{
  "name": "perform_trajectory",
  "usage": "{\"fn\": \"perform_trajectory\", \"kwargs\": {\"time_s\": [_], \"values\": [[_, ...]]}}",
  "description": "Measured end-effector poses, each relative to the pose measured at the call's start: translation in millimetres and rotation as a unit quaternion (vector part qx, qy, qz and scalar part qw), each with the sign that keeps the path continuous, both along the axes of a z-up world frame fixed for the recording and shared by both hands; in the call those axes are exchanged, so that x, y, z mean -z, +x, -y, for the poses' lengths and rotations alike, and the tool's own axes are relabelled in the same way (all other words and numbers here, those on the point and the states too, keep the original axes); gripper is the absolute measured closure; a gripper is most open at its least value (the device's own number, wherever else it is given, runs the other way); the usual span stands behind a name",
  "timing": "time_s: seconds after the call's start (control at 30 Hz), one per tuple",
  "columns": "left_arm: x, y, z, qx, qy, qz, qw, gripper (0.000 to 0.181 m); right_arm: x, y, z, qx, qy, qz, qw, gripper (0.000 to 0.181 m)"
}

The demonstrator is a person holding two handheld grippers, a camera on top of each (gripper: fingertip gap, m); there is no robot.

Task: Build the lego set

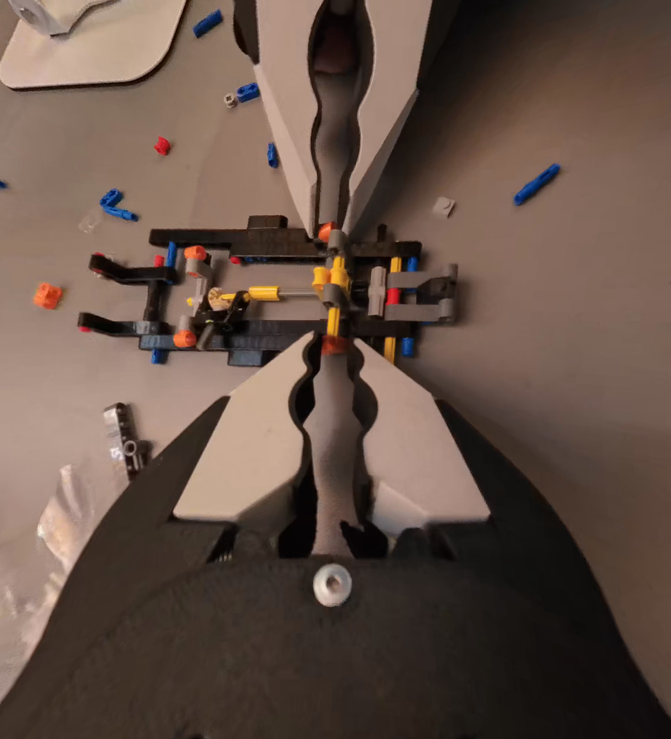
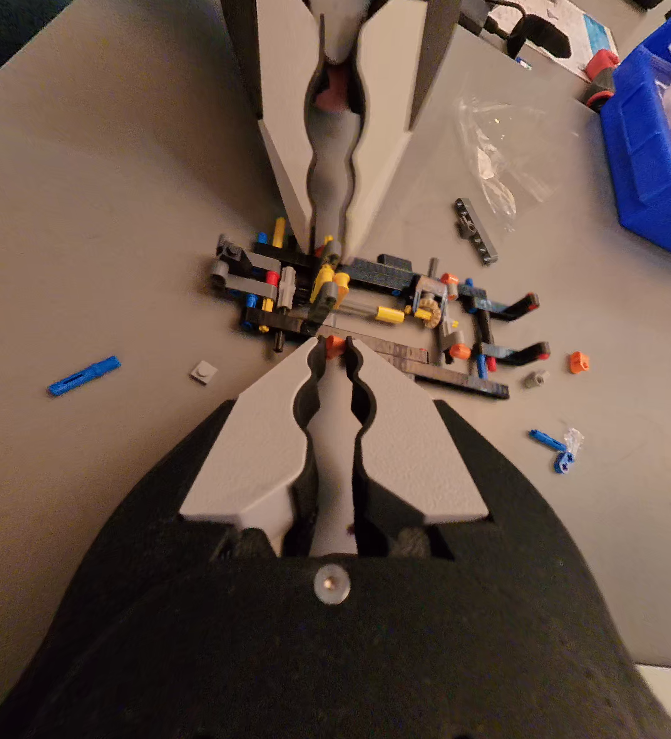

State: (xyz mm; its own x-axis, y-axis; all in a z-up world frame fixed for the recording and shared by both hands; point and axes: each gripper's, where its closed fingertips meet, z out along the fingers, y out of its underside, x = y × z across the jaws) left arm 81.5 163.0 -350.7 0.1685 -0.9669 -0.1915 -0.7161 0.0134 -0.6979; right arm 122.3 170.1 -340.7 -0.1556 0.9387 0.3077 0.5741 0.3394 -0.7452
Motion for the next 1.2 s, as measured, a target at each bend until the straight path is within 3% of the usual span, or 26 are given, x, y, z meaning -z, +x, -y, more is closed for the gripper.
{"fn": "perform_trajectory", "kwargs": {"time_s": [0.33, 0.5, 0.6, 0.7, 0.93, 1.13, 1.2], "values": [[-2, 0, -3, -0.026, -0.114, 0.045, 0.992, 0.173, 1, 1, -2, 0.002, -0.002, 0.001, 1.000, 0.174], [-3, 1, -4, -0.037, -0.225, 0.068, 0.971, 0.174, 1, 1, -1, -0.001, -0.003, 0.002, 1.000, 0.174], [-5, 0, -5, -0.051, -0.313, 0.088, 0.944, 0.174, 1, 1, 0, -0.004, -0.002, 0.003, 1.000, 0.174], [-6, 0, -7, -0.058, -0.346, 0.098, 0.931, 0.175, 1, 1, -1, -0.003, -0.003, 0.003, 1.000, 0.174], [-7, -1, -1, -0.026, -0.202, 0.077, 0.976, 0.173, 2, 0, -1, -0.004, -0.002, 0.004, 1.000, 0.174], [-5, 0, 3, 0.019, -0.100, 0.045, 0.994, 0.162, 1, 0, 0, -0.007, -0.009, 0.002, 1.000, 0.174], [-3, 0, 3, 0.027, -0.101, 0.044, 0.994, 0.165, 0, 0, 0, -0.008, -0.010, -0.001, 1.000, 0.174]]}}
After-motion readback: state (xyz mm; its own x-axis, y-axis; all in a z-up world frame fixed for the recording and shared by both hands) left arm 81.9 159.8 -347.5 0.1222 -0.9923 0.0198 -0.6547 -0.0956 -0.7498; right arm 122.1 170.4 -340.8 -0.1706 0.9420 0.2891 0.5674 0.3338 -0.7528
